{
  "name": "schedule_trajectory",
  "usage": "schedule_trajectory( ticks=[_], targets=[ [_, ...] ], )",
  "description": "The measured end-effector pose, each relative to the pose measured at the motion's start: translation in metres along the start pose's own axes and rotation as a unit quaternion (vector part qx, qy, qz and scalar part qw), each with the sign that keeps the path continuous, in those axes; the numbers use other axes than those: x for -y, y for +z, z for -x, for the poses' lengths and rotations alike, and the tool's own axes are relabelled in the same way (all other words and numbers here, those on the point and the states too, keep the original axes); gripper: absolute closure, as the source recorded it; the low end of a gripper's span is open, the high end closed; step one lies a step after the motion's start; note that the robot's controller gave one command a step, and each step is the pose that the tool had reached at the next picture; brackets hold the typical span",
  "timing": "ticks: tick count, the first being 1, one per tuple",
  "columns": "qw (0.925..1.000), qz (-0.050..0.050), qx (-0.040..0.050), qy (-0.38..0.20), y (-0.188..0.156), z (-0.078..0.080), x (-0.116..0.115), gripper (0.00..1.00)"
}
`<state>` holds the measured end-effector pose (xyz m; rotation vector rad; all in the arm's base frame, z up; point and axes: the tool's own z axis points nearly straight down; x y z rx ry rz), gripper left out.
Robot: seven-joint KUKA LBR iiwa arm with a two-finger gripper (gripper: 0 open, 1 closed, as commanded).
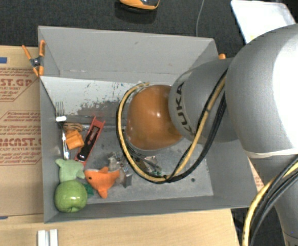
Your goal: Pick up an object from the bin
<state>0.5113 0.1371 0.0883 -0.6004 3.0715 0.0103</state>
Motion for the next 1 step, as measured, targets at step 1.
schedule_trajectory(
  ticks=[1],
  targets=[
    [0.9999, 0.001, 0.0004, 0.016, 0.0032, -0.0014, 0.0021, 1.00]
  ],
)
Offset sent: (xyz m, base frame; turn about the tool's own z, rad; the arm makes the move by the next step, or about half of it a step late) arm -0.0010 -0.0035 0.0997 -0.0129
